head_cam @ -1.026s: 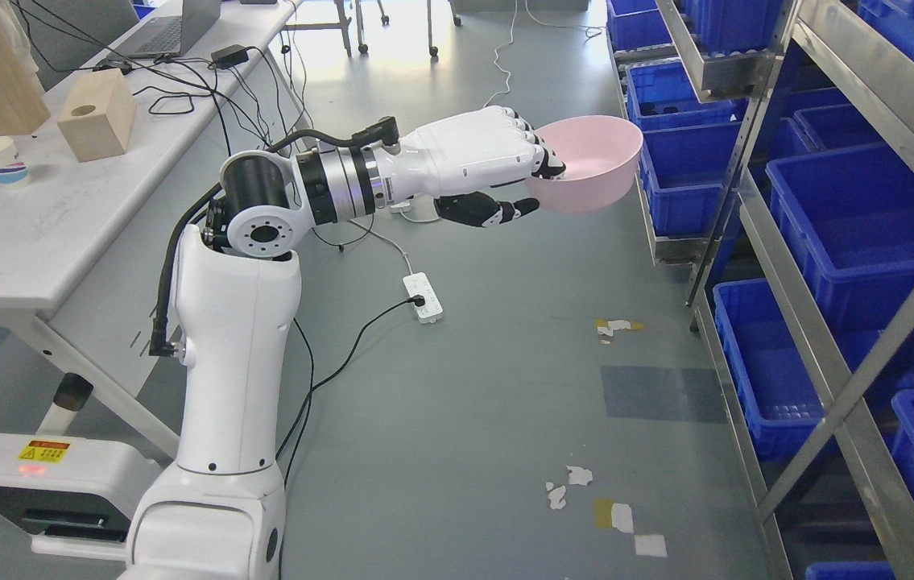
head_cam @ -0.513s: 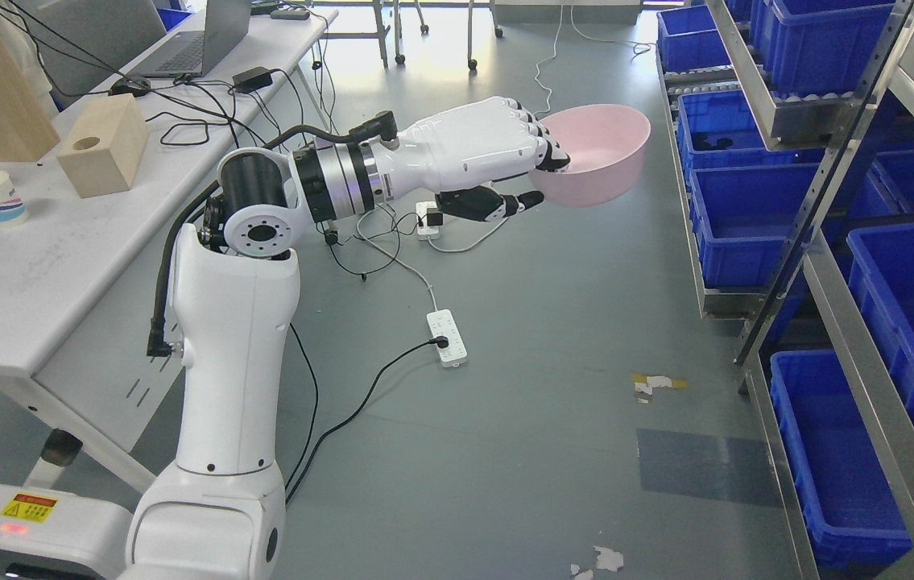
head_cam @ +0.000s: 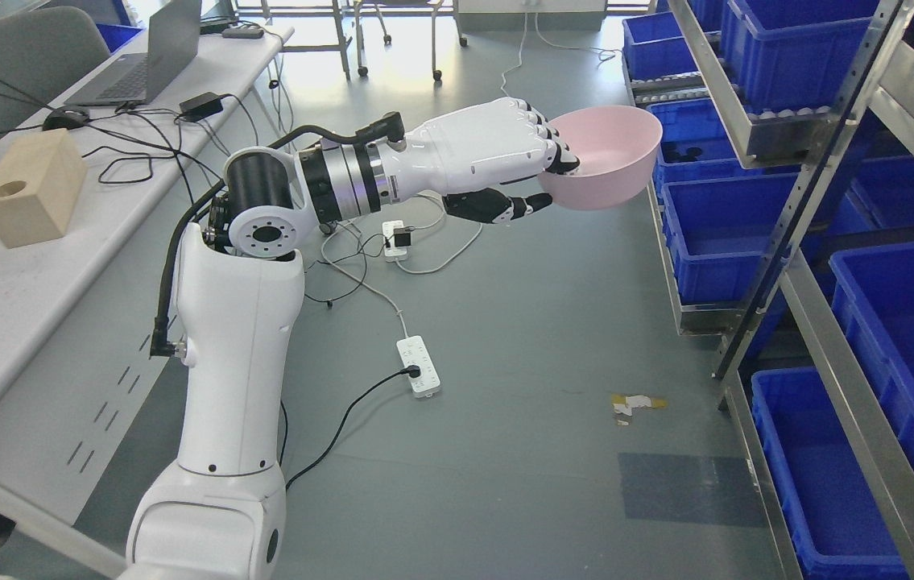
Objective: Stack pink IKEA bowl on shelf middle layer
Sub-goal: 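Hold the pink bowl raised in the left hand while the robot drives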
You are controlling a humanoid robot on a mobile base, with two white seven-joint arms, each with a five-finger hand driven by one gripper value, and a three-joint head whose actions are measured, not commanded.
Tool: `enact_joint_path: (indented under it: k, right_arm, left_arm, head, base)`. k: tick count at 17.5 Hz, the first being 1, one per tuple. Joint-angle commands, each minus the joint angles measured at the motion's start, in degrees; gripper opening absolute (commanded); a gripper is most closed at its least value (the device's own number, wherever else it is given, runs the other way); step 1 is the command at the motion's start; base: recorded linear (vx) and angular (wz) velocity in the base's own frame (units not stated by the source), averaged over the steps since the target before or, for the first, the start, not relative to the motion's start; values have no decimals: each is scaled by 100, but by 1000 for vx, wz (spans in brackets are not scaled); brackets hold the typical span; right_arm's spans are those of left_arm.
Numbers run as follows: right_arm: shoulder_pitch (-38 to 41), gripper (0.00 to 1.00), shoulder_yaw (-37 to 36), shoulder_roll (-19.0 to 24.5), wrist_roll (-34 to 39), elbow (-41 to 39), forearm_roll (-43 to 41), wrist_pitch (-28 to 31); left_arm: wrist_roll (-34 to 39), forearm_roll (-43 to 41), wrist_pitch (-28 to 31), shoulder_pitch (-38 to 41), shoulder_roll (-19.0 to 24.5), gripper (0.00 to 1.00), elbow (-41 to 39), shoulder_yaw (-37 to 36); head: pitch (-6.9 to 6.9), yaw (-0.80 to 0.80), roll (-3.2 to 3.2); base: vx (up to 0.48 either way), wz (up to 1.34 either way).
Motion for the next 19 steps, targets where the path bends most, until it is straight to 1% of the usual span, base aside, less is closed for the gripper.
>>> enact_joint_path:
  k: [1, 5, 10, 12, 15, 19]
  right_arm:
    - [27, 100, 0, -100, -1, -100, 0, -3]
    - [18, 100, 0, -100, -1, -100, 0, -3]
    - [18, 100, 0, -100, -1, -100, 0, -3]
    - [18, 100, 0, -100, -1, -100, 0, -3]
    - [27, 100, 0, -100, -1, -100, 0, -3]
    - [27, 100, 0, -100, -1, -100, 0, -3]
  left_arm:
    - [0, 220, -4, 1, 100, 4, -66, -131]
    - [70, 406, -4, 1, 100, 5, -93, -377]
    - [70, 476, -4, -95, 100, 5, -93, -359]
    - [70, 476, -4, -244, 100, 5, -84, -281]
    - [27, 354, -4, -508, 100, 4, 38, 140]
    - [26, 353, -4, -509, 100, 4, 39, 142]
  head:
    - [0, 0, 0]
    - [0, 0, 0]
    - [0, 0, 0]
    - [0, 0, 0]
    - [0, 0, 0]
    - [0, 0, 0]
  base:
    - [71, -438]
    - [48, -678]
    - [-19, -1197]
    - [-48, -1393]
    - [-56, -1354]
    - [-30, -1141]
